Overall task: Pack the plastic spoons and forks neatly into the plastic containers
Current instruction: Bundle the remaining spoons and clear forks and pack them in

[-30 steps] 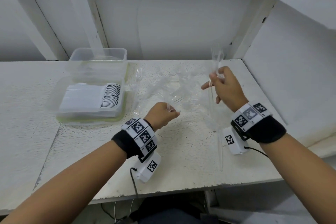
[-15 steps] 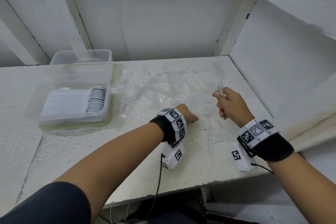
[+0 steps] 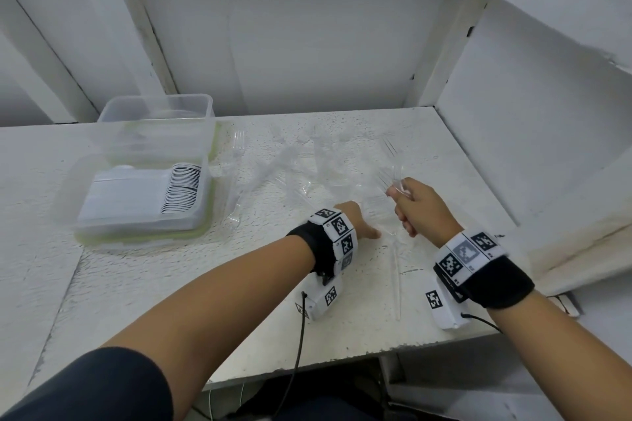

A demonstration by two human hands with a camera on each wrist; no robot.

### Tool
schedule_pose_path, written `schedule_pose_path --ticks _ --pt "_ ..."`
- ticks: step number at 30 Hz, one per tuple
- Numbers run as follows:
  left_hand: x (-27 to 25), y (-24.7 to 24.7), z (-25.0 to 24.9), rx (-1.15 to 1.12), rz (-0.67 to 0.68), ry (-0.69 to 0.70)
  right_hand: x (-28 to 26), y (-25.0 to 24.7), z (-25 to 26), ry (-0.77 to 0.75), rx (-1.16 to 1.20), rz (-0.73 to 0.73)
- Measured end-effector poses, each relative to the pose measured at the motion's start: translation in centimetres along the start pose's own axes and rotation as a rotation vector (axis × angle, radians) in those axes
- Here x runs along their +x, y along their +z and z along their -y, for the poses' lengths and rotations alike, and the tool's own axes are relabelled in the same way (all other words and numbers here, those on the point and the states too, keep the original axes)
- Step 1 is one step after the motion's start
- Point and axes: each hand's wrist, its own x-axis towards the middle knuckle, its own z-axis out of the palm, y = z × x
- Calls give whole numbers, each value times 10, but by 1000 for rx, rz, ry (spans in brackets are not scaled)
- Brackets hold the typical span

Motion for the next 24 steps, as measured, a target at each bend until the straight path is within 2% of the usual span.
schedule_pose_path --ticks 4,8,12,18,24 --pt "-2 -10 3 -71 57 -69 2 0 1 -16 -41 5" --pt "-13 -25 13 -74 55 -82 2 0 -2 -6 -67 29" --pt "-22 -41 38 -163 33 -151 -1 0 -4 -5 -54 47" --pt "-53 -78 80 -148 -171 -118 -7 10 7 -62 -90 109" --pt "-85 -106 98 -185 -496 67 -17 37 42 -268 -112 97"
